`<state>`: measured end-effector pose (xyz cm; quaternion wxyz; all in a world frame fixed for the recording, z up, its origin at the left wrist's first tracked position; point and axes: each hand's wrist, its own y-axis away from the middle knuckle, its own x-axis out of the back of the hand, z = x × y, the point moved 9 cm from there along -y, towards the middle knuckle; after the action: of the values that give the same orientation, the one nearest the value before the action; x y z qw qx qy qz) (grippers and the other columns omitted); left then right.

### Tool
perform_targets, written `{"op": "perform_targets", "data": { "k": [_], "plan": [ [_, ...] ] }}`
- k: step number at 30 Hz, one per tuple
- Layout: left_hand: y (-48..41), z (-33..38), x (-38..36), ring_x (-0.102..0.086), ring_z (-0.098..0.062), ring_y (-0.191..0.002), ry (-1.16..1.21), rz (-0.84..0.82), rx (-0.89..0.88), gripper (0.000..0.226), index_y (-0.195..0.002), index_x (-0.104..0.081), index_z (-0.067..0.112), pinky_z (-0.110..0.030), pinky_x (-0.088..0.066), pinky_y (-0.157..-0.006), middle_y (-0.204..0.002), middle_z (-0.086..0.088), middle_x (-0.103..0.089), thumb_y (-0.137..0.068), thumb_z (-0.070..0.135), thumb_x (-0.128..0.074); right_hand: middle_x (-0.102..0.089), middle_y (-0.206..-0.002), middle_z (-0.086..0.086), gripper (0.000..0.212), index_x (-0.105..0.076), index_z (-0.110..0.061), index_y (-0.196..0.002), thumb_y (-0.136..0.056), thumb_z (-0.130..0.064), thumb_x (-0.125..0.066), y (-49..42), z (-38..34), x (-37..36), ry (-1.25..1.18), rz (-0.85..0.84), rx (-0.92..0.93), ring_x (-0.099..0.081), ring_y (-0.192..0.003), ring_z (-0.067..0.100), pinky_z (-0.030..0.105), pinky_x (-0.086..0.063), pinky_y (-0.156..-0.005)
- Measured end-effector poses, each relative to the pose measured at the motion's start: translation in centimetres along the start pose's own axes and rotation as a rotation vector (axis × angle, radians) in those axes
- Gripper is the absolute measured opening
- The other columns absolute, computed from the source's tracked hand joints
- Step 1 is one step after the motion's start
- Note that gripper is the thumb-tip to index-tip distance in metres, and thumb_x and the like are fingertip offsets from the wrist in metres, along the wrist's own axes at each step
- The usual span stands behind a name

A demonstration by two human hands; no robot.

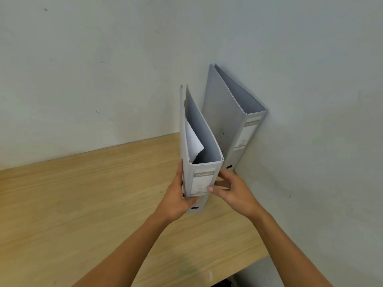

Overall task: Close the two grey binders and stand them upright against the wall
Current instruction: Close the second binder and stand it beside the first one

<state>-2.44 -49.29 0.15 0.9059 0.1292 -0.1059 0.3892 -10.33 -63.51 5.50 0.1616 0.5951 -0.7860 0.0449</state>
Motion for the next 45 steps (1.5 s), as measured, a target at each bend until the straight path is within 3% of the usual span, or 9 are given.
{"op": "perform_targets", "data": {
  "k": [3, 7, 14, 18, 24, 29, 35, 38, 45],
  "plan": [
    [-0.7, -0.8, -0.9, -0.056, 0.011, -0.115, 0.002, -0.033, 0.027, 0.117, -0.164, -0.001, 0.020, -0.002, -0.049, -0.076, -0.147, 0.002, -0.055, -0.077, 0.002, -0.079, -0.065, -0.135, -0.015, 0.055, -0.058, -0.034, -0.137, -0.086, -0.021, -0.075, 0.3, 1.7, 0.0, -0.001, 0.011, -0.052, -0.068, -0.116, 0.009, 0.028, -0.057, -0.094],
    [-2.1, -1.0, -1.9, -0.063, -0.003, -0.114, -0.010, -0.081, 0.045, 0.131, -0.161, 0.016, 0.029, -0.004, -0.051, -0.079, -0.145, 0.005, -0.057, -0.077, 0.013, -0.083, -0.067, -0.126, -0.014, 0.041, -0.057, -0.041, -0.124, -0.088, -0.030, -0.073, 0.2, 3.8, -0.5, 0.031, -0.017, -0.178, -0.074, -0.102, 0.014, 0.039, -0.064, -0.082],
    [-6.1, 0.2, -3.2, -0.061, -0.016, -0.123, 0.106, 0.035, 0.058, 0.130, -0.162, 0.011, 0.031, -0.011, -0.056, -0.079, -0.149, -0.002, -0.053, -0.077, 0.003, -0.083, -0.063, -0.108, -0.025, 0.041, -0.061, -0.019, -0.133, -0.093, -0.017, -0.068, -2.5, 3.9, 1.6, -0.002, 0.168, -0.173, -0.071, -0.103, 0.016, 0.039, -0.062, -0.089],
    [-8.8, 0.8, -4.0, -0.055, -0.017, -0.125, 0.156, 0.063, 0.076, 0.128, -0.163, 0.008, 0.027, -0.002, -0.052, -0.073, -0.151, -0.005, -0.049, -0.077, -0.001, -0.083, -0.065, -0.106, -0.003, 0.027, -0.063, -0.016, -0.120, -0.093, -0.018, -0.069, -4.2, 4.7, 4.0, -0.043, 0.305, -0.232, -0.071, -0.094, 0.017, 0.033, -0.064, -0.078],
    [-11.9, 0.9, -3.7, -0.056, -0.016, -0.128, 0.114, 0.063, 0.074, 0.129, -0.163, 0.007, 0.029, -0.005, -0.053, -0.082, -0.154, -0.002, -0.048, -0.076, -0.001, -0.083, -0.068, -0.111, 0.014, 0.031, -0.062, -0.005, -0.111, -0.088, -0.021, -0.075, -6.1, 6.9, 5.5, -0.232, 0.410, -0.357, -0.073, -0.100, 0.027, 0.036, -0.064, -0.074],
    [-13.6, 0.9, -3.6, -0.053, -0.020, -0.137, 0.075, 0.087, 0.071, 0.130, -0.163, 0.008, 0.034, -0.039, -0.052, -0.107, -0.155, 0.001, -0.047, -0.075, 0.010, -0.085, -0.066, -0.105, 0.011, 0.034, -0.060, -0.001, -0.112, -0.089, -0.020, -0.075, -7.6, 7.4, 6.0, -0.341, 0.477, -0.377, -0.071, -0.104, 0.028, 0.034, -0.063, -0.075],
    [-15.2, 1.1, -3.9, -0.048, -0.022, -0.141, 0.083, 0.080, 0.075, 0.129, -0.163, 0.008, 0.032, -0.037, -0.049, -0.109, -0.159, -0.002, -0.042, -0.076, 0.012, -0.086, -0.066, -0.110, 0.013, 0.019, -0.059, -0.011, -0.101, -0.091, -0.022, -0.071, -8.7, 8.2, 6.5, -0.353, 0.502, -0.368, -0.072, -0.103, 0.025, 0.036, -0.063, -0.078],
    [-15.2, 0.9, -3.9, -0.046, -0.022, -0.142, 0.083, 0.082, 0.075, 0.129, -0.163, 0.008, 0.030, -0.026, -0.047, -0.106, -0.161, -0.003, -0.039, -0.076, 0.011, -0.086, -0.067, -0.109, 0.014, 0.013, -0.061, -0.013, -0.092, -0.093, -0.023, -0.069, -9.0, 8.5, 6.2, -0.343, 0.507, -0.369, -0.073, -0.102, 0.025, 0.037, -0.063, -0.079],
    [-15.4, 1.0, -4.3, -0.048, -0.017, -0.135, 0.074, 0.034, 0.092, 0.131, -0.160, 0.018, 0.028, -0.027, -0.048, -0.102, -0.159, -0.007, -0.039, -0.080, 0.006, -0.082, -0.067, -0.109, 0.014, 0.017, -0.062, -0.008, -0.097, -0.093, -0.024, -0.068, -9.0, 8.5, 6.0, -0.341, 0.514, -0.383, -0.073, -0.100, 0.025, 0.035, -0.064, -0.078]
  ]
}}
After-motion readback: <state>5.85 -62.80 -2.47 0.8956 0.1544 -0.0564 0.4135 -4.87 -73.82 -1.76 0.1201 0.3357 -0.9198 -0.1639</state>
